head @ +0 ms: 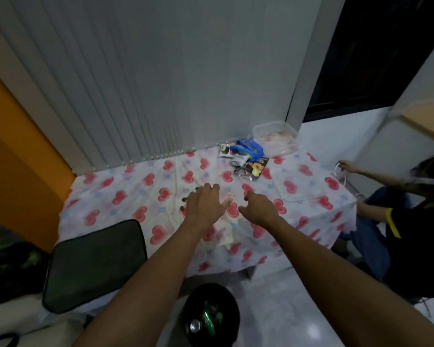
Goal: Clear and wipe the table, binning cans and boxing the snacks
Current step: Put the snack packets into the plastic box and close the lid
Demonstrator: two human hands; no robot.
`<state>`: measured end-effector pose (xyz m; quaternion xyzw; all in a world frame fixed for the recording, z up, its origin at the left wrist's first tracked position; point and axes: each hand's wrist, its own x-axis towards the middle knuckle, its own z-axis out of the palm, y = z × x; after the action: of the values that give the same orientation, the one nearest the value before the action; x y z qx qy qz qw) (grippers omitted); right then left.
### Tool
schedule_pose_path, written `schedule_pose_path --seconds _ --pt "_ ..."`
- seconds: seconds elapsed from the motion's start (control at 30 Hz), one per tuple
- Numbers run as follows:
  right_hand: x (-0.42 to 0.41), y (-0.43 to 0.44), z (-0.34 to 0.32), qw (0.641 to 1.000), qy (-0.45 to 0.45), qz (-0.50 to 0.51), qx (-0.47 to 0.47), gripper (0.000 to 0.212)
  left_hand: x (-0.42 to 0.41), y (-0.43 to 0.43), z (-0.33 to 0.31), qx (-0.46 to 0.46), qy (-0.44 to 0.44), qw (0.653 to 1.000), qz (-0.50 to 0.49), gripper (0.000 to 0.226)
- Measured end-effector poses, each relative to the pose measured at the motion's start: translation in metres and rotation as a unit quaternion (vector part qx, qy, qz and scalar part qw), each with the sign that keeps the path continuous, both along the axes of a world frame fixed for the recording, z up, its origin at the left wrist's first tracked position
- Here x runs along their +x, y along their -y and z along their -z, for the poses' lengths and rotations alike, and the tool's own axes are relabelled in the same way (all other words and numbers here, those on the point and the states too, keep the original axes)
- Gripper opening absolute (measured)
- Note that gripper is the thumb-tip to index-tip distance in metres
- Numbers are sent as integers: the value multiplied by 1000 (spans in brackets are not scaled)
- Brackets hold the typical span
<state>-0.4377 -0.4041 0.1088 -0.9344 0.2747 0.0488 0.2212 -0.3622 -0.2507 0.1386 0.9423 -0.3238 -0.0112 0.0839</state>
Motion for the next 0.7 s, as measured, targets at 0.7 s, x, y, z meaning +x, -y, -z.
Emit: schedule_pose_path --seconds 0.7 --pt "114 172 -24 998 -2 22 -61 44 109 150 -13 14 -19 1000 -1 66"
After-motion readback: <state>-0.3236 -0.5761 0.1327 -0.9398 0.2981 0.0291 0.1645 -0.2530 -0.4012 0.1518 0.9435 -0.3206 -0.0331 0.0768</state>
